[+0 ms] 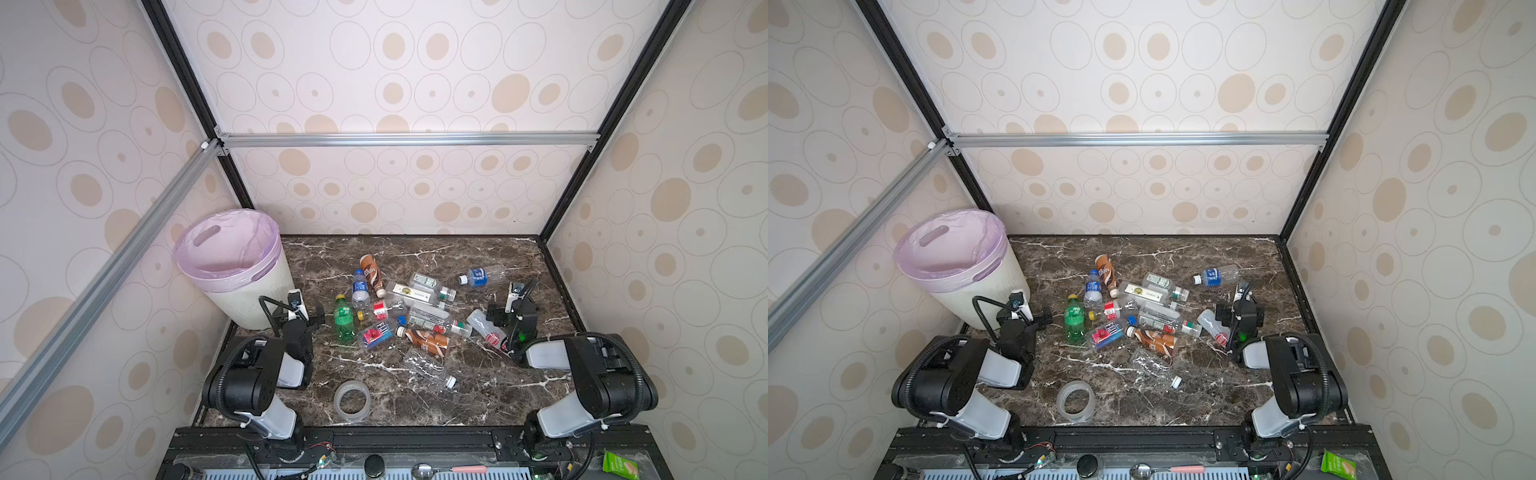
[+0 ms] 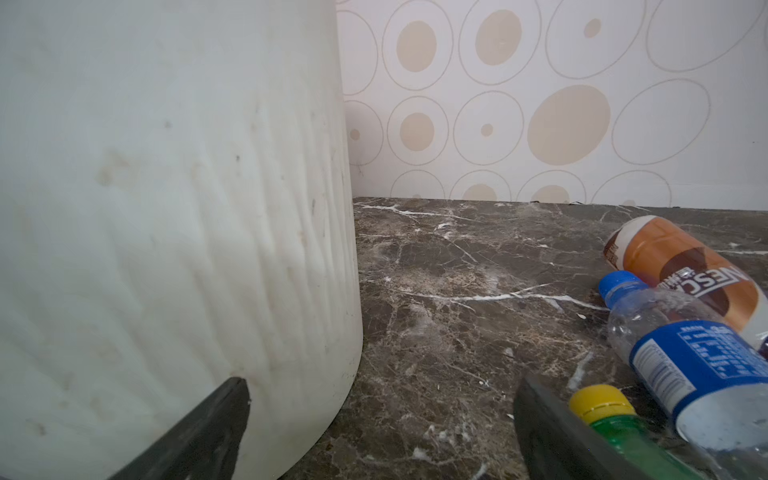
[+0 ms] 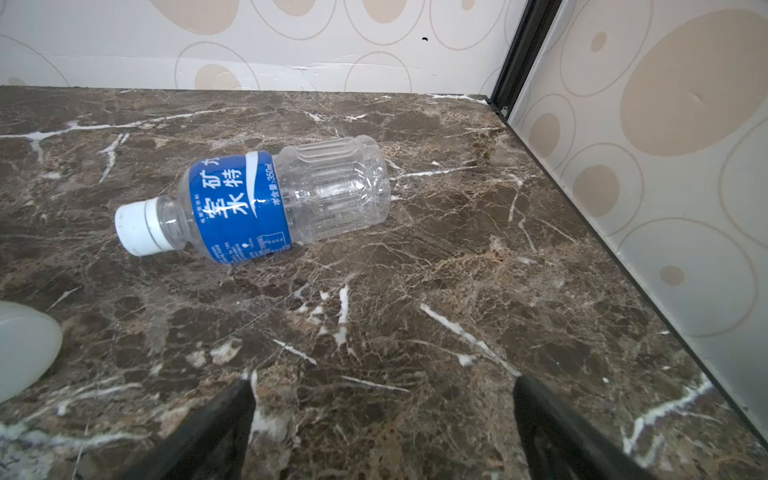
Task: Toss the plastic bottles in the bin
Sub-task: 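Raise both arms from the rest pose up toward the table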
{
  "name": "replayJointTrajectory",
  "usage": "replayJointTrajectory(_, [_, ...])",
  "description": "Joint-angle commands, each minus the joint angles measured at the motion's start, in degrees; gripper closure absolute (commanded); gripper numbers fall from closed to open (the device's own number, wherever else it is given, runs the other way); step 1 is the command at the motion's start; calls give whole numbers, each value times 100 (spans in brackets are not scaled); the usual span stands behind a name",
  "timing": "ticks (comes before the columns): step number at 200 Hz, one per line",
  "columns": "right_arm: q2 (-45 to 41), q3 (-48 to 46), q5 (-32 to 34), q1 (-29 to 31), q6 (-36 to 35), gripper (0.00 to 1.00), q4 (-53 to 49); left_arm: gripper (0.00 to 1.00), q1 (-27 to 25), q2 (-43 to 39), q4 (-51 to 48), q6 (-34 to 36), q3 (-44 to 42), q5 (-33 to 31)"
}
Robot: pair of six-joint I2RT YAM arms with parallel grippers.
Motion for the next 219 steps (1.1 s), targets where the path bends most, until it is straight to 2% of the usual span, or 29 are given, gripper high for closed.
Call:
replayJointTrajectory(1, [-36, 85, -48, -27, -9, 0, 11, 1, 43, -22, 108, 48, 105, 90])
replayJointTrajectory(130, [-46, 89, -48, -27, -9, 0, 7, 1, -31, -185, 49, 120, 71, -49])
replayJointTrajectory(146, [-127, 67, 282, -27, 119, 0, 69, 1, -123, -675, -637, 163, 217, -295])
replayJointTrajectory(158, [-327, 88, 231, -53, 196, 0, -274, 1, -148, -1081, -1272, 164, 365, -253])
replayJointTrajectory(171, [-380, 59, 342, -15, 67, 0, -58, 1, -207, -1579, -2197, -156, 576, -354])
replayJointTrajectory(184, [-873, 260, 682, 27, 214, 0, -1038, 1, -328, -2020, -2924, -529, 718, -400])
replayJointTrajectory(201, [-1399, 467, 1102, 30, 436, 0, -1792, 1, -757, -2390, -3717, -733, 901, -618])
replayJointTrajectory(219, [-1724, 603, 1698, 27, 936, 0, -2406, 1, -1528, -2664, -4487, -699, 1197, -856])
